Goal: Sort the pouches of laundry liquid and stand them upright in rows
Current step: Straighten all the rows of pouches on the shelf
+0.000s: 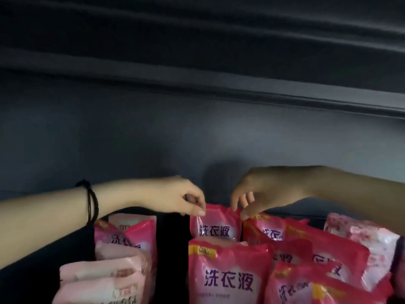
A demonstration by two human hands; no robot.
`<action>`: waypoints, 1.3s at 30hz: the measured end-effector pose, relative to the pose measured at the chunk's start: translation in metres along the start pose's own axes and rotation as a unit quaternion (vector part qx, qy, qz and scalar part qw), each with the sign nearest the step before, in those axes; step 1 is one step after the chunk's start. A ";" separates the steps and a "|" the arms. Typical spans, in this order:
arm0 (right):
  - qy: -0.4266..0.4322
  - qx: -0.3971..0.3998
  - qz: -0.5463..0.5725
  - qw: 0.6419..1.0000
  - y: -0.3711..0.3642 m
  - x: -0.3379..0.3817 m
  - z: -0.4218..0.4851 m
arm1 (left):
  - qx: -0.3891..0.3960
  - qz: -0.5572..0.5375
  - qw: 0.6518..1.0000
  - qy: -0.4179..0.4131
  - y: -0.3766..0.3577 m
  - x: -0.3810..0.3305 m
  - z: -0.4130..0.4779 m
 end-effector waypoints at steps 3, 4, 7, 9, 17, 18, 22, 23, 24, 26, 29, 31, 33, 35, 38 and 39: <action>0.016 0.008 0.120 0.993 -0.018 -0.010 0.011 | 0.038 -0.102 0.993 0.038 -0.021 0.019 0.015; 0.019 0.010 0.129 0.991 -0.023 -0.012 0.015 | 0.051 -0.118 0.991 0.046 -0.029 0.023 0.018; 0.024 0.010 0.158 0.987 -0.034 -0.016 0.027 | 0.071 -0.126 0.988 0.056 -0.045 0.029 0.025; 0.030 0.012 0.166 0.986 -0.041 -0.016 0.033 | 0.077 -0.145 0.984 0.062 -0.054 0.031 0.029; 0.027 0.052 0.121 0.991 -0.072 -0.012 0.044 | 0.078 -0.161 0.981 0.078 -0.070 0.040 0.036; 0.027 0.059 0.102 0.993 -0.075 -0.010 0.044 | 0.072 -0.163 0.980 0.084 -0.070 0.040 0.036; 0.036 0.072 0.087 0.993 -0.073 -0.002 0.041 | 0.028 -0.149 0.985 0.080 -0.055 0.036 0.036; 0.033 0.065 0.098 0.992 -0.068 -0.004 0.040 | 0.005 -0.145 0.987 0.076 -0.046 0.034 0.034; 0.025 0.051 0.117 0.991 -0.061 -0.007 0.038 | -0.019 -0.149 0.986 0.074 -0.035 0.033 0.033; -0.011 -0.010 0.174 0.985 -0.040 -0.021 0.034 | -0.076 -0.197 0.974 0.080 -0.011 0.032 0.025; -0.076 -0.131 0.408 0.900 -0.013 -0.043 0.027 | -0.195 -0.347 0.914 0.079 0.029 0.032 0.004; -0.076 -0.179 0.575 0.795 -0.004 -0.046 0.025 | -0.251 -0.445 0.858 0.048 0.047 0.026 -0.010; -0.072 -0.214 0.618 0.753 0.005 -0.040 0.023 | -0.282 -0.501 0.818 0.020 0.057 0.017 -0.023; -0.080 -0.263 0.610 0.743 0.018 -0.029 0.018 | -0.309 -0.503 0.807 0.010 0.064 0.009 -0.036; -0.109 -0.336 0.597 0.721 0.040 -0.008 0.009 | -0.361 -0.486 0.796 -0.006 0.078 -0.002 -0.065; -0.114 -0.352 0.595 0.713 0.048 0.002 0.006 | -0.378 -0.480 0.791 -0.014 0.084 -0.006 -0.076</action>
Point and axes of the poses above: each hand's wrist, its own z-axis towards the middle knuckle, its own y-axis out of the back of the hand, x = y × z, the point moved 8 cm from there along z, towards the middle knuckle, and after that the axes turned 11 degrees about -z, right-handed, at the moved point
